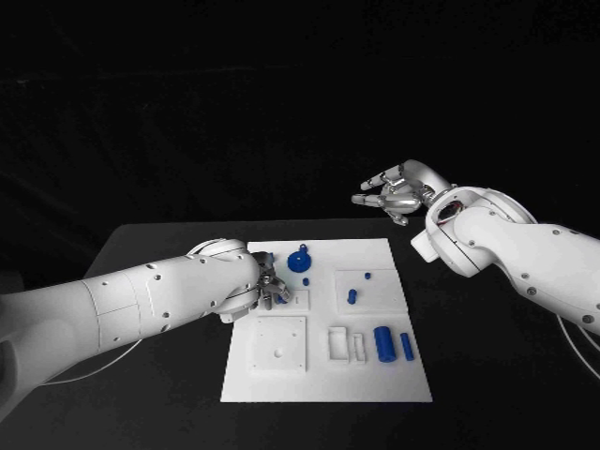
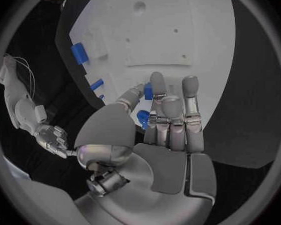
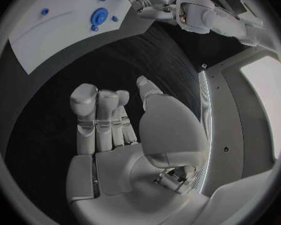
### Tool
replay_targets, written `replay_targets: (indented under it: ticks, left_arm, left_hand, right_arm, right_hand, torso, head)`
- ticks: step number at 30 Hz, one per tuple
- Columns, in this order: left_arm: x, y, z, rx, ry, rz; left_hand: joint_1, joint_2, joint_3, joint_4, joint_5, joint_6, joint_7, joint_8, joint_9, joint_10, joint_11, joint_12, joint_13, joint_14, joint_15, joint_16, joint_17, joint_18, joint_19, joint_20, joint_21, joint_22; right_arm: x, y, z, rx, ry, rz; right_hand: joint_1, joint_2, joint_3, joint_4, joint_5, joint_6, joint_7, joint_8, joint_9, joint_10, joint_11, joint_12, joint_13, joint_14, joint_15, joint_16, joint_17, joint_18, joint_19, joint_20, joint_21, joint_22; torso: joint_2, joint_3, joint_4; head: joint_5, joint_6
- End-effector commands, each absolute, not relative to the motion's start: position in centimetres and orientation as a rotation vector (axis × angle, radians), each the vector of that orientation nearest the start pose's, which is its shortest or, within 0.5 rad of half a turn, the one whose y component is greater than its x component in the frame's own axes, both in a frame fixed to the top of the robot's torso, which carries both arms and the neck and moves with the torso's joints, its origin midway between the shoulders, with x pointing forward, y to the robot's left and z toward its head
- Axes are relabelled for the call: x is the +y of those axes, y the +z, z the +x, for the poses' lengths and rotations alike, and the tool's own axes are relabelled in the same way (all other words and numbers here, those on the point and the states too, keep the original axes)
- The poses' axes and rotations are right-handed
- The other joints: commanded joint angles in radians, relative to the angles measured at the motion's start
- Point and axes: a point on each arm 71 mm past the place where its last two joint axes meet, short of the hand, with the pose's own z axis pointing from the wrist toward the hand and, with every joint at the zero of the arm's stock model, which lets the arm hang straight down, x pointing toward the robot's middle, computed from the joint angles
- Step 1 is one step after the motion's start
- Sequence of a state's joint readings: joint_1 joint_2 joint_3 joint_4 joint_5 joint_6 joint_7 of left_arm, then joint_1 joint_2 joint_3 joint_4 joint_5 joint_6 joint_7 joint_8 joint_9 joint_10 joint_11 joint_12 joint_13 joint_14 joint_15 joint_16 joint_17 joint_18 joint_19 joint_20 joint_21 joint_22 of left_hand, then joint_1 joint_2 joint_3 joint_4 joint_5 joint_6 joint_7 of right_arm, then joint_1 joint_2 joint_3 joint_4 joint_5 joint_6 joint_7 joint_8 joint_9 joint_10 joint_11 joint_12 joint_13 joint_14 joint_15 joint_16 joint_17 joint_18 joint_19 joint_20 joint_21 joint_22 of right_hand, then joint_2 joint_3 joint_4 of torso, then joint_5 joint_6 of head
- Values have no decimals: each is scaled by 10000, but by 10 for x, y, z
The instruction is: Assemble the parts on the task board
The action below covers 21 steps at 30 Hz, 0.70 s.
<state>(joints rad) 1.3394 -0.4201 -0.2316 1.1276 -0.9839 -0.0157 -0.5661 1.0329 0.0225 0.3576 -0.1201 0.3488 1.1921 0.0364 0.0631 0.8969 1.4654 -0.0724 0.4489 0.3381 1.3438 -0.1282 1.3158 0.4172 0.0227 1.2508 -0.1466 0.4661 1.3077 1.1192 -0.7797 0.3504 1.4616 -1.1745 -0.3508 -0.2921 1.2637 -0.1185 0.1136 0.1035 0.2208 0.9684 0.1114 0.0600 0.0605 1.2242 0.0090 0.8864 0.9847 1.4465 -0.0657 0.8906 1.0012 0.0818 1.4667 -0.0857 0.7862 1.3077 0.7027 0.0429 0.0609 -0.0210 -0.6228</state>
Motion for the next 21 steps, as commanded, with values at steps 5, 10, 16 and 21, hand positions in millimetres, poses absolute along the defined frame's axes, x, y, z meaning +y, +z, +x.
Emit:
replay_targets:
  ticks: [5, 10, 16, 21]
  left_arm:
    - [122, -230, 541, 22544, -2745, -1899]
    - [122, -230, 542, 22548, -2703, -1922]
    - [122, -233, 542, 22518, -2547, -1916]
    - [121, -235, 542, 22539, -2492, -1898]
  left_hand:
    - [274, 169, 838, -831, 35, 607, -514, 49, 561, 229, -55, -49, 11, -6, -36, 27, 11, -101, 30, -40, 58, 194]
    - [274, 169, 838, -831, 35, 607, -514, 49, 561, 229, -55, -49, 11, -6, -36, 27, 11, -101, 30, -40, 58, 194]
    - [217, 214, 778, -749, -127, 611, -524, 49, 545, 230, -56, -55, 19, -8, -33, 22, 16, -104, 25, -35, 59, 188]
    - [217, 273, 695, -633, -424, 654, -545, 62, 579, 243, -55, -44, 30, -6, -38, 29, 27, -116, 33, -38, 45, 185]
  right_arm:
    - [-221, -95, 531, 15126, 7514, 4448]
    - [-220, -95, 531, 15131, 7515, 4451]
    - [-220, -96, 531, 15135, 7520, 4453]
    - [-220, -96, 531, 15141, 7522, 4451]
  right_hand:
    - [41, -21, -5, 50, -36, 66, 31, 14, 15, -2, -64, 54, -2, 19, -34, 66, 8, 88, 196, -13, 53, 948]
    - [41, -21, -5, 50, -36, 66, 31, 14, 15, -2, -64, 54, -2, 19, -34, 66, 8, 88, 196, -13, 53, 948]
    - [41, -21, -5, 50, -36, 66, 31, 14, 15, -2, -64, 54, -2, 19, -34, 66, 8, 88, 196, -13, 53, 948]
    - [41, -21, -5, 50, -36, 66, 31, 14, 15, -2, -64, 54, -2, 19, -34, 66, 8, 88, 196, -13, 53, 948]
  torso:
    - [0, 4, 1]
    - [4, 4, 3]
    - [13, 4, -6]
    - [16, 7, -9]
  head:
    - [0, -9]
    - [-1, -10]
    - [-1, -16]
    - [-2, -21]
